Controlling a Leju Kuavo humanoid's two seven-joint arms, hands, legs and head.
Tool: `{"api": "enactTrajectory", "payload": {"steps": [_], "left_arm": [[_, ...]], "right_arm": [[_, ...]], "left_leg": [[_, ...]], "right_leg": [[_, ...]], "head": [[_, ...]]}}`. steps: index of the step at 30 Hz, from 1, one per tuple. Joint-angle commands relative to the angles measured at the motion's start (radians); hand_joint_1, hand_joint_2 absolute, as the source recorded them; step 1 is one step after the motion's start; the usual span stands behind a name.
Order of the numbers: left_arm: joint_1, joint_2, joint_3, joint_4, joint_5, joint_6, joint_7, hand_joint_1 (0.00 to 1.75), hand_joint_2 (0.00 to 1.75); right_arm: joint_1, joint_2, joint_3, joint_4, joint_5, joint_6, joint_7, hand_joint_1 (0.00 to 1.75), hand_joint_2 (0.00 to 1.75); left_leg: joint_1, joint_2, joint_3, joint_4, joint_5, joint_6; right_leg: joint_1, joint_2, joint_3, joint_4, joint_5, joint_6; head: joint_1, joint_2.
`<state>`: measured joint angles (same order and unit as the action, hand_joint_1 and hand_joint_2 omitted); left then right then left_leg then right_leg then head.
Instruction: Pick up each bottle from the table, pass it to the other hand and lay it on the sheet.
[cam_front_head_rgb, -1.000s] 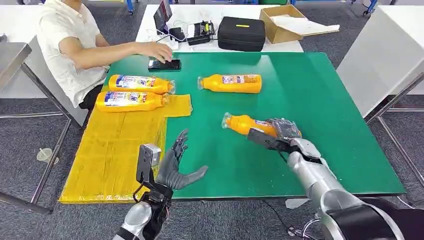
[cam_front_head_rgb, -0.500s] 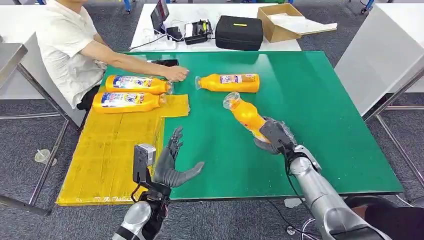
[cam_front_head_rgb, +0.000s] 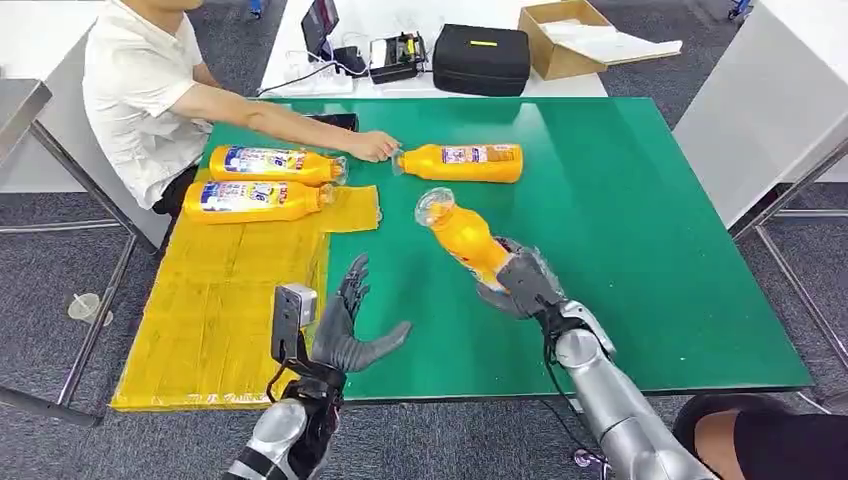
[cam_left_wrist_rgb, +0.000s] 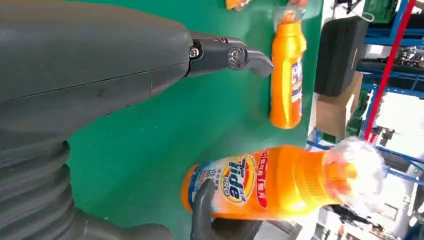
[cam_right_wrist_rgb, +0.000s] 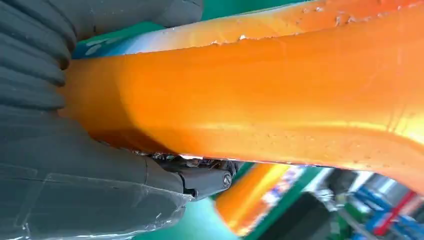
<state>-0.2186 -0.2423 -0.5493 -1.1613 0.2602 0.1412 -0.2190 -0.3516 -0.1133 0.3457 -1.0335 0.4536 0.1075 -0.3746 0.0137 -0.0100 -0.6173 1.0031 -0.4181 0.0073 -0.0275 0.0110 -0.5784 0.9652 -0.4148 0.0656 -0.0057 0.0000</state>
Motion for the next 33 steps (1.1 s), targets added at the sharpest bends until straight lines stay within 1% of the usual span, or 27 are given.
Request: {"api": "enactTrajectory", "payload": {"steps": [1, 2, 5, 8, 11, 12, 13, 14, 16, 17, 21, 24, 26, 28, 29, 30, 32, 33], "left_arm": [[-0.074, -0.006, -0.022, 0.119, -0.014, 0.031, 0.001, 0.00, 1.75], [-0.078, -0.010, -0.015, 0.123, -0.024, 0.046, -0.013, 0.00, 1.75], [-0.089, -0.017, -0.012, 0.121, -0.044, 0.066, -0.030, 0.00, 1.75], [-0.096, -0.022, -0.012, 0.126, -0.046, 0.067, -0.028, 0.00, 1.75], [-0.105, -0.033, -0.001, 0.141, -0.037, 0.065, -0.024, 0.00, 1.75], [-0.107, -0.039, 0.008, 0.141, -0.008, 0.043, -0.018, 0.00, 1.75], [-0.106, -0.041, 0.013, 0.134, 0.020, 0.023, -0.016, 0.00, 1.75], [-0.103, -0.041, 0.017, 0.124, 0.056, -0.003, -0.005, 0.00, 1.75], [-0.104, -0.041, 0.018, 0.124, 0.056, -0.003, -0.005, 0.00, 1.75], [-0.104, -0.041, 0.018, 0.124, 0.056, -0.003, -0.005, 0.00, 1.75], [-0.100, -0.030, 0.005, 0.104, 0.094, -0.029, -0.006, 0.00, 1.75], [-0.091, -0.030, 0.005, 0.069, 0.137, -0.042, -0.002, 0.00, 1.75], [-0.084, -0.024, 0.011, 0.046, 0.233, -0.110, 0.031, 0.00, 1.75], [-0.084, -0.024, 0.011, 0.046, 0.233, -0.110, 0.031, 0.00, 1.75], [-0.080, -0.018, 0.010, 0.039, 0.248, -0.122, 0.033, 0.00, 1.75], [-0.079, -0.013, 0.005, 0.033, 0.255, -0.124, 0.030, 0.00, 1.75], [-0.069, -0.007, 0.000, 0.009, 0.275, -0.128, 0.020, 0.00, 1.75], [-0.068, -0.004, -0.002, 0.002, 0.275, -0.125, 0.016, 0.00, 1.75]], "right_arm": [[-0.016, 0.057, 0.135, -0.071, 0.024, -0.025, 0.008, 1.75, 1.75], [-0.017, 0.057, 0.146, -0.074, 0.023, -0.024, 0.012, 1.75, 1.75], [-0.018, 0.076, 0.179, -0.079, 0.030, -0.028, 0.008, 1.75, 1.75], [-0.020, 0.084, 0.196, -0.073, 0.030, -0.028, 0.009, 1.75, 1.75], [-0.026, 0.101, 0.223, -0.059, 0.024, -0.023, 0.011, 1.75, 1.75], [-0.034, 0.109, 0.238, -0.047, 0.022, -0.028, 0.011, 1.75, 1.75], [-0.042, 0.116, 0.253, -0.035, 0.017, -0.030, 0.012, 1.75, 1.75], [-0.050, 0.120, 0.264, -0.026, 0.010, -0.033, 0.005, 1.75, 1.75], [-0.051, 0.123, 0.266, -0.026, 0.010, -0.032, 0.005, 1.75, 1.75], [-0.051, 0.123, 0.266, -0.026, 0.010, -0.032, 0.005, 1.75, 1.75], [-0.063, 0.118, 0.282, -0.014, 0.004, -0.044, -0.002, 1.75, 1.75], [-0.074, 0.125, 0.298, 0.001, 0.001, -0.053, -0.007, 1.75, 1.75], [-0.087, 0.134, 0.319, 0.011, 0.017, -0.084, -0.020, 1.75, 1.75], [-0.087, 0.134, 0.319, 0.011, 0.017, -0.084, -0.020, 1.75, 1.75], [-0.090, 0.136, 0.324, 0.015, 0.022, -0.090, -0.021, 1.75, 1.75], [-0.089, 0.138, 0.322, 0.017, 0.018, -0.092, -0.024, 1.75, 1.75], [-0.080, 0.135, 0.326, 0.010, 0.021, -0.109, -0.037, 1.75, 1.75], [-0.078, 0.135, 0.327, 0.007, 0.021, -0.109, -0.037, 1.75, 1.75]], "left_leg": [[0.000, 0.001, 0.002, 0.000, -0.001, 0.000], [0.000, 0.002, 0.004, 0.000, -0.002, 0.000], [0.000, 0.000, 0.000, 0.000, 0.000, 0.000], [0.000, 0.002, 0.002, 0.000, -0.001, 0.001], [0.000, 0.001, 0.000, 0.000, 0.000, 0.000], [0.000, 0.001, 0.004, 0.001, -0.002, 0.000], [0.000, 0.001, 0.001, 0.000, -0.001, 0.000], [0.000, 0.002, 0.003, 0.001, -0.002, 0.000], [0.000, 0.002, 0.001, 0.000, -0.001, 0.000], [0.000, 0.003, 0.002, 0.000, -0.002, 0.000], [0.000, 0.001, 0.000, 0.000, -0.001, 0.000], [0.000, 0.002, 0.002, 0.001, -0.002, 0.001], [0.000, 0.002, 0.000, 0.000, -0.001, 0.000], [0.000, 0.002, 0.000, 0.000, -0.001, 0.000], [0.000, 0.003, 0.004, 0.002, -0.003, 0.000], [0.000, 0.002, 0.000, 0.000, -0.001, 0.000], [0.000, 0.003, 0.003, 0.000, -0.002, 0.000], [0.000, 0.002, 0.002, 0.000, -0.002, 0.000]], "right_leg": [[0.000, 0.000, 0.001, 0.000, -0.001, -0.002], [0.001, 0.000, 0.003, 0.000, -0.002, -0.004], [0.000, -0.001, 0.000, 0.000, -0.001, -0.002], [0.000, 0.000, 0.002, 0.000, -0.001, -0.003], [0.000, -0.001, 0.001, 0.000, -0.001, -0.003], [0.001, -0.001, 0.005, 0.001, -0.003, -0.006], [0.000, 0.000, 0.001, 0.000, -0.001, -0.003], [0.001, 0.000, 0.003, 0.001, -0.002, -0.005], [0.000, 0.001, 0.000, 0.000, -0.001, -0.002], [0.001, 0.002, 0.002, 0.001, -0.001, -0.004], [0.000, 0.000, 0.000, 0.001, -0.001, -0.002], [0.000, 0.001, 0.002, 0.001, -0.001, -0.003], [0.000, 0.001, 0.000, 0.001, -0.001, -0.002], [0.000, 0.001, 0.000, 0.001, -0.001, -0.002], [0.001, 0.001, 0.003, 0.003, -0.003, -0.006], [0.000, 0.001, 0.000, 0.001, -0.001, -0.002], [0.001, 0.001, 0.003, 0.001, -0.002, -0.004], [0.000, 0.000, 0.002, 0.001, -0.001, -0.003]], "head": [[0.000, 0.000], [0.000, 0.000], [0.000, 0.000], [0.000, 0.000], [0.000, 0.000], [0.000, 0.000], [0.000, 0.000], [0.000, 0.000], [0.000, 0.000], [0.000, 0.000], [0.000, 0.000], [0.000, 0.000], [0.000, 0.000], [0.000, 0.000], [0.000, 0.000], [0.000, 0.000], [0.000, 0.000], [0.000, 0.000]]}}
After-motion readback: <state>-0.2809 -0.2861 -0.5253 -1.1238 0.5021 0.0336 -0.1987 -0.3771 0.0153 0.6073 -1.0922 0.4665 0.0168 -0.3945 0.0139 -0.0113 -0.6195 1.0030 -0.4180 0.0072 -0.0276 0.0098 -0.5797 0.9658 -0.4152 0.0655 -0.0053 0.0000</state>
